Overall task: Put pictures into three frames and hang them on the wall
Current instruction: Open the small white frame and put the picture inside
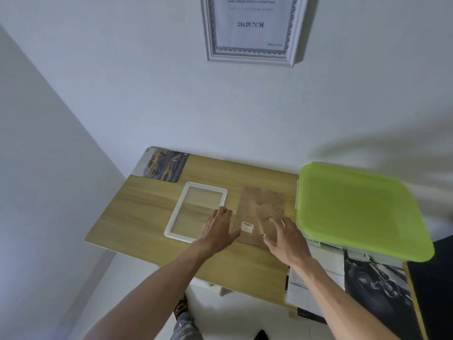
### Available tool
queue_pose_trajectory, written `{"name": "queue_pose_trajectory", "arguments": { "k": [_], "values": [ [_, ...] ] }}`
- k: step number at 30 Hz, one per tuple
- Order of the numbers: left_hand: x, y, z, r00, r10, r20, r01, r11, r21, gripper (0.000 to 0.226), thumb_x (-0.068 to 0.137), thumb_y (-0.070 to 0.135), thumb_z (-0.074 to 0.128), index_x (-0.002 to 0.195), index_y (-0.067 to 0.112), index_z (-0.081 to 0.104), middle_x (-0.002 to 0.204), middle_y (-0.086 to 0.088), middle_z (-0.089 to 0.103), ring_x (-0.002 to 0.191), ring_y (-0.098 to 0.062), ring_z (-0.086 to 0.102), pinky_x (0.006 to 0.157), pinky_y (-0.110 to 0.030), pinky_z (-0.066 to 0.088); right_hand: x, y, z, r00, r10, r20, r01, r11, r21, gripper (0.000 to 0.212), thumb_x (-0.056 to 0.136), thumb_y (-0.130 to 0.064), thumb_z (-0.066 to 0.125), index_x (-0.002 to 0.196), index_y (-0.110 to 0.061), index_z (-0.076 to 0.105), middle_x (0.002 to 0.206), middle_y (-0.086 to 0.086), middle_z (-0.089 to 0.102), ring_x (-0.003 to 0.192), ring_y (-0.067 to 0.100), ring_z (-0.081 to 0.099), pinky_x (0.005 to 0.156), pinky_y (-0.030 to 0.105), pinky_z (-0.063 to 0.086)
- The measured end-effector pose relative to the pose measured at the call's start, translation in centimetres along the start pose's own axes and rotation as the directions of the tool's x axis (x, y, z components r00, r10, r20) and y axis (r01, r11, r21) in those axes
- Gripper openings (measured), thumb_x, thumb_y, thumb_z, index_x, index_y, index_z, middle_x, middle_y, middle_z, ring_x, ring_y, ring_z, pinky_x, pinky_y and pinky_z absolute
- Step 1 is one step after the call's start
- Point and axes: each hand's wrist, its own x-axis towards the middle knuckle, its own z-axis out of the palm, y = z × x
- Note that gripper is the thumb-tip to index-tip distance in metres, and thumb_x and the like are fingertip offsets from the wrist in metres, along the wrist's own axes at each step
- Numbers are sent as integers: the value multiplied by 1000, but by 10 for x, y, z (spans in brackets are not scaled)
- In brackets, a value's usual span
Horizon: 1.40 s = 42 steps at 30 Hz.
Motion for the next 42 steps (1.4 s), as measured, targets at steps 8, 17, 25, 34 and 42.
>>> {"name": "queue_pose_trajectory", "arguments": {
  "k": [8, 17, 25, 34, 42],
  "values": [
    [24, -107, -63, 995, -89, -44, 91, 996, 26, 61, 89, 48, 58, 136, 11, 45, 138, -5, 45, 126, -23, 44, 99, -37, 44, 73, -108, 10, 998, -50, 26, 49, 998, 28, 58, 97, -46, 52, 147, -21, 40, 148, 4, 42, 135, 23, 43, 104, 36, 45],
    [64, -239, -113, 991, -126, -47, 128, 992, 20, 53, 91, 43, 58, 132, 10, 48, 140, -8, 44, 126, -26, 45, 102, -39, 44, 157, -229, 50, 989, -119, 91, 121, 992, -23, 55, 98, -43, 51, 147, -20, 39, 151, 5, 38, 138, 22, 39, 106, 37, 45],
    [107, -324, -138, 986, -164, -22, 164, 986, 21, 51, 93, 37, 58, 134, 8, 47, 140, -10, 45, 127, -27, 43, 105, -36, 38, 218, -311, 87, 980, -134, 148, 139, 990, -26, 56, 98, -37, 55, 146, -15, 40, 151, 7, 38, 140, 24, 36, 112, 36, 38],
    [141, -378, -127, 996, -61, 61, 54, 992, 112, 71, 96, 37, 53, 153, 11, 20, 162, -9, 15, 149, -26, 13, 123, -39, 10, 273, -346, 109, 973, -146, 181, 167, 981, -103, 59, 101, -34, 54, 153, -17, 32, 164, 3, 20, 147, 24, 30, 116, 36, 35],
    [142, -397, -111, 1000, 10, -14, -8, 990, 139, 63, 93, 41, 58, 145, 9, 43, 152, -7, 41, 141, -24, 36, 119, -34, 21, 291, -341, 130, 967, -117, 228, 140, 986, -88, 59, 100, -31, 57, 153, -20, 36, 162, -2, 29, 139, 22, 45, 109, 37, 44]
  ]
}}
